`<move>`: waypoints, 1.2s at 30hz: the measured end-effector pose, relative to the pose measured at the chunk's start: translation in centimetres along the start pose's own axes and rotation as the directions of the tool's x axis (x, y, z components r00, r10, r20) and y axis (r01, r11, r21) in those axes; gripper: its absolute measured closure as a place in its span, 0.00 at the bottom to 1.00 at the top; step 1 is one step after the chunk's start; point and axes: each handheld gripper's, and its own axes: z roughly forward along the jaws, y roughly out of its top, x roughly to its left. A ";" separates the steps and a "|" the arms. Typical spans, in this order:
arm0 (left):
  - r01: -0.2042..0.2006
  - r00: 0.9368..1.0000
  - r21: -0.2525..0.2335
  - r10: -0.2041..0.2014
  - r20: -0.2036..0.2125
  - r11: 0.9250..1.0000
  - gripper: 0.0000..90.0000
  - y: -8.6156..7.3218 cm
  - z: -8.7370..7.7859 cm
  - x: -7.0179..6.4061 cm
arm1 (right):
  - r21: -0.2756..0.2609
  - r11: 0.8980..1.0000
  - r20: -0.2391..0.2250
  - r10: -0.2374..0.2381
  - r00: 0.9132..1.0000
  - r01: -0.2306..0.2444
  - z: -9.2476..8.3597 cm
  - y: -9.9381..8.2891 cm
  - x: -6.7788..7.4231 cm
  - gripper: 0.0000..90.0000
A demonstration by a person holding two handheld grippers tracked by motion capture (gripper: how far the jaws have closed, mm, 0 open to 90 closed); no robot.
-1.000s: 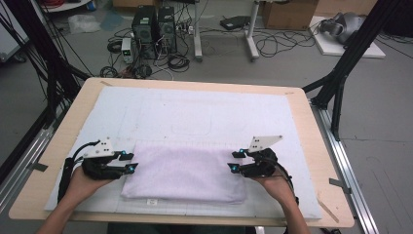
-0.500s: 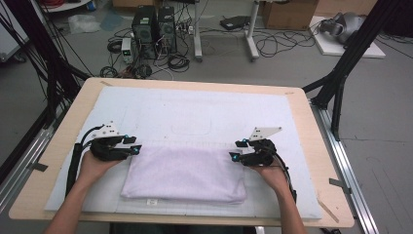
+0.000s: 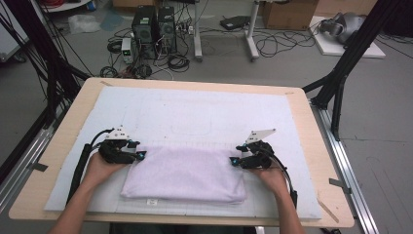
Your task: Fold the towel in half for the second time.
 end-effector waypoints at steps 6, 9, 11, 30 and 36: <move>0.016 1.000 -0.002 -0.016 0.015 1.000 0.61 -0.1 0.0 0.0 | 0.002 1.000 -0.023 0.031 0.999 -0.031 -0.1 -0.1 0.0 0.59; -0.008 1.000 -0.001 0.008 0.027 1.000 0.71 -0.1 -0.1 -0.2 | -0.001 1.000 -0.061 0.025 0.998 -0.026 -0.1 -0.2 0.2 0.73; -0.011 0.999 -0.002 0.011 0.034 1.000 0.76 -0.1 -0.1 -0.4 | 0.001 1.000 -0.069 0.027 0.997 -0.027 -0.1 -0.2 0.4 0.79; -0.070 0.997 -0.001 0.070 -0.024 0.998 0.88 0.4 -0.4 -1.5 | -0.070 0.996 -0.018 -0.062 0.998 0.060 -1.7 0.2 1.4 0.86; -0.056 0.998 -0.038 0.055 -0.026 0.998 0.88 1.1 -0.8 -1.5 | -0.073 0.994 -0.024 -0.082 0.996 0.080 -2.4 1.1 0.9 0.86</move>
